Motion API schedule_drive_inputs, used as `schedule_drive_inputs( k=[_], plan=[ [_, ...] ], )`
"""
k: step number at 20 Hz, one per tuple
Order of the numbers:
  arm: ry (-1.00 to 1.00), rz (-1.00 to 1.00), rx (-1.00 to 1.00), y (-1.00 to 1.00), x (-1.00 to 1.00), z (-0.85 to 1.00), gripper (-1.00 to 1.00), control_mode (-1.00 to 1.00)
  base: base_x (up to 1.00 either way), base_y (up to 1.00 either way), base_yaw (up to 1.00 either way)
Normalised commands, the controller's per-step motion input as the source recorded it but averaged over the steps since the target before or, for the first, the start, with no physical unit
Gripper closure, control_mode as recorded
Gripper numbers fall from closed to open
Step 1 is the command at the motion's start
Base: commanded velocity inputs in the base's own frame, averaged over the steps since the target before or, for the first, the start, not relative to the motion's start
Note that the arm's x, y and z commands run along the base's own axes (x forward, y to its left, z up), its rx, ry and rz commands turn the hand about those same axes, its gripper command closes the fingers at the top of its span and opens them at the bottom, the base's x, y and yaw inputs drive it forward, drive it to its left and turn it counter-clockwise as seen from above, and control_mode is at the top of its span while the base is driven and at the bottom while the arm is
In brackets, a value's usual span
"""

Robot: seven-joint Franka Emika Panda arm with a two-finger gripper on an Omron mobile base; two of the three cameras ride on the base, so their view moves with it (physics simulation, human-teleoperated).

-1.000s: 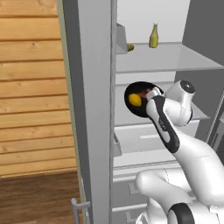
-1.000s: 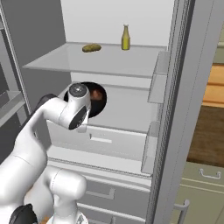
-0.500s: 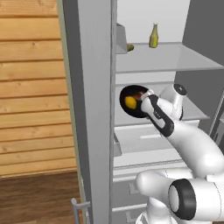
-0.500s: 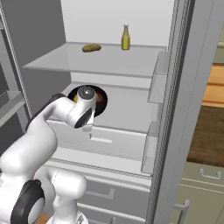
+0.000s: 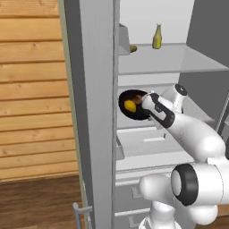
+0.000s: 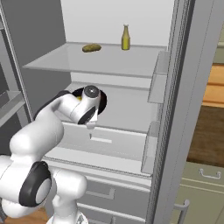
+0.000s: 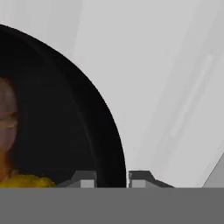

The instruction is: Pick the chicken drumstick and lemon from their plates and place them in the bowl. Then put the bowl in the fridge.

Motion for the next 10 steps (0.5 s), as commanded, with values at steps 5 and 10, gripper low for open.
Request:
schedule_drive_inputs(
  k=[5, 10],
  plan=[
    [-0.08, 0.00, 0.00, 0.00, 0.01, 0.00, -1.00, -1.00, 0.00, 0.00, 0.00],
    [-0.23, 0.00, 0.00, 0.00, -0.04, 0.03, -1.00, -1.00, 0.00, 0.00, 0.00]
  ],
)
